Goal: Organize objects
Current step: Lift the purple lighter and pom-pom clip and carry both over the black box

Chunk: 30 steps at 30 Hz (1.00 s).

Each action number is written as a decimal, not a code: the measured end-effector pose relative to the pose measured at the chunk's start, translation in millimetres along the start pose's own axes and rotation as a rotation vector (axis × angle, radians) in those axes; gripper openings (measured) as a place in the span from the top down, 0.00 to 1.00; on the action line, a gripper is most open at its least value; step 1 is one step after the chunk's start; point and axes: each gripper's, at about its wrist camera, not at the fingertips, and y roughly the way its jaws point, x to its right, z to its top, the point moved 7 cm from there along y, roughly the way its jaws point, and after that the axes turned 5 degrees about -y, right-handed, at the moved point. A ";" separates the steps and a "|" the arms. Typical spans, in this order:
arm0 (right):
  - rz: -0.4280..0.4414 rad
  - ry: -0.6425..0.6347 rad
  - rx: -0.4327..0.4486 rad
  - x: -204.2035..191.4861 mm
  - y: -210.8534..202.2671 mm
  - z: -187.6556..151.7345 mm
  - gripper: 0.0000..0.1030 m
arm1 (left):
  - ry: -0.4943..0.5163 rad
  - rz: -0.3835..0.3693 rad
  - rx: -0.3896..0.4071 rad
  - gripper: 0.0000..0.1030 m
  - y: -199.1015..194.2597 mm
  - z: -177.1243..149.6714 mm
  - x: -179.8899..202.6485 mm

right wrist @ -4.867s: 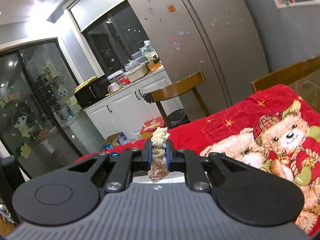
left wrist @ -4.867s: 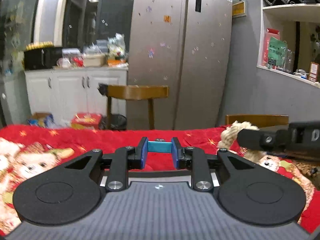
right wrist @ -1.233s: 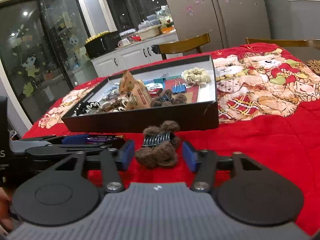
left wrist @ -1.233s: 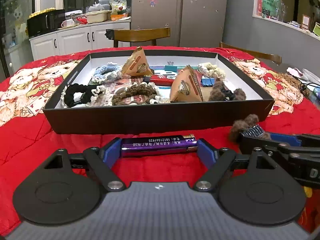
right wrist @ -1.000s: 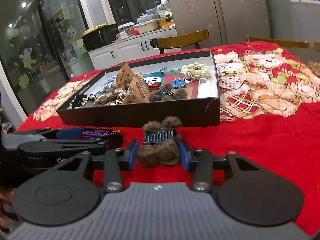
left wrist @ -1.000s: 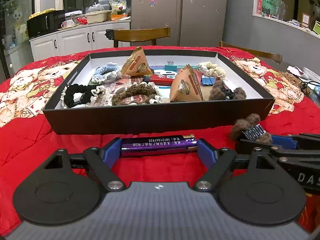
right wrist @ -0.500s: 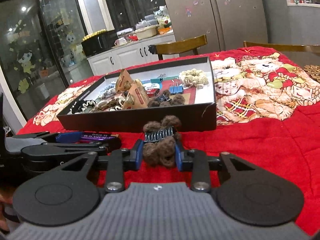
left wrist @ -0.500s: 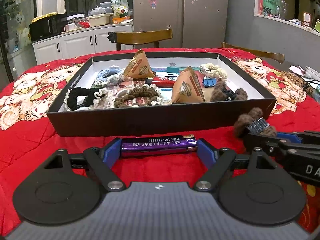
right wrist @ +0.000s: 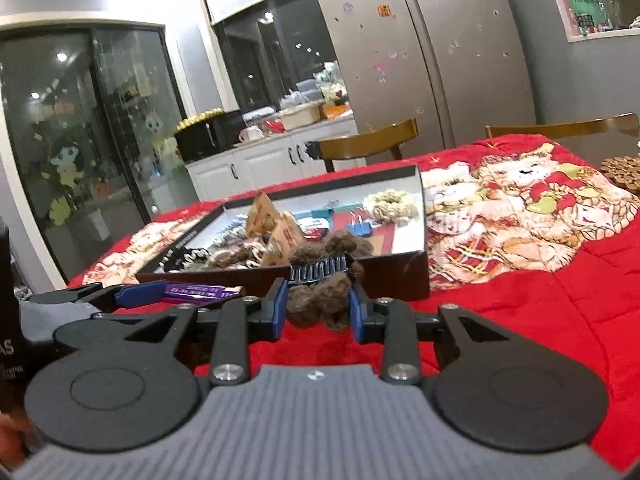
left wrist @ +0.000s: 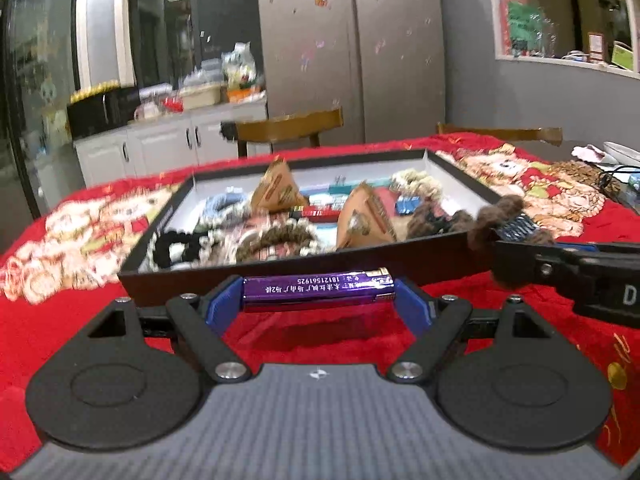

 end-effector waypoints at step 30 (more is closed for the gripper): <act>0.096 0.049 0.112 -14.0 -1.9 85.1 0.66 | -0.059 0.035 0.184 0.18 15.9 52.6 -35.1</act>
